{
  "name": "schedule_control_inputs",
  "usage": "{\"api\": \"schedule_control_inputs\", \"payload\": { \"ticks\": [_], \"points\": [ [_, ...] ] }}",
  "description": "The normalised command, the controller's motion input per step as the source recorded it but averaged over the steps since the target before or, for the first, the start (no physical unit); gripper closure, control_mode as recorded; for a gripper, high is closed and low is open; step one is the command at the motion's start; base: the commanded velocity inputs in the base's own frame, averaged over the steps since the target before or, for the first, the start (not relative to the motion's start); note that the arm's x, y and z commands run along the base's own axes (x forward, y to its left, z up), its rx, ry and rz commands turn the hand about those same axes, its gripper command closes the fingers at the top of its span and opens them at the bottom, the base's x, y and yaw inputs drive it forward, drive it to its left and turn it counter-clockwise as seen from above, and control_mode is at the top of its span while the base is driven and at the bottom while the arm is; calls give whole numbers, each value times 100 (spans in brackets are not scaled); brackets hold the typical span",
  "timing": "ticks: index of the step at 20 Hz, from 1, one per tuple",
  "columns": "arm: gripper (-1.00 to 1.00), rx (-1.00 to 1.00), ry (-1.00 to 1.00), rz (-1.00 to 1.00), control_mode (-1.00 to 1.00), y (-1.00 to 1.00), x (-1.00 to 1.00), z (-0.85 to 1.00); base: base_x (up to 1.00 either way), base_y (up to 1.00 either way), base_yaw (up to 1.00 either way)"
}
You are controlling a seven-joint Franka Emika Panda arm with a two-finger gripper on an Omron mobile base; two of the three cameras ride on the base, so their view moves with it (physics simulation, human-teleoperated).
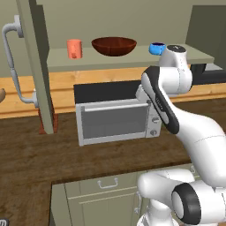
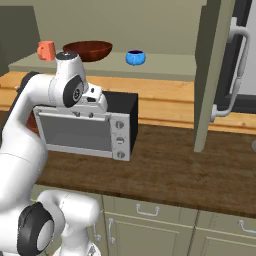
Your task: Gather all objects into one cabinet and sort the glasses and bowls to opposite sides.
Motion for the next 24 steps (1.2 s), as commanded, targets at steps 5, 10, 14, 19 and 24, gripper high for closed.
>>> {"api": "schedule_control_inputs", "payload": {
  "ticks": [5, 10, 14, 19, 24],
  "points": [
    [-100, 0, -5, 0, -100, -4, -21, 1, 0, 0, 0],
    [-100, 0, -28, 0, -100, -13, -54, 35, 0, 0, 0],
    [-100, 0, -40, 0, -100, -12, -67, 55, 0, 0, 0],
    [-100, 1, -33, 0, -100, -14, -78, 41, 0, 0, 0],
    [-100, 3, -1, 3, -100, -4, -35, 25, 0, 0, 0]
  ]
}}
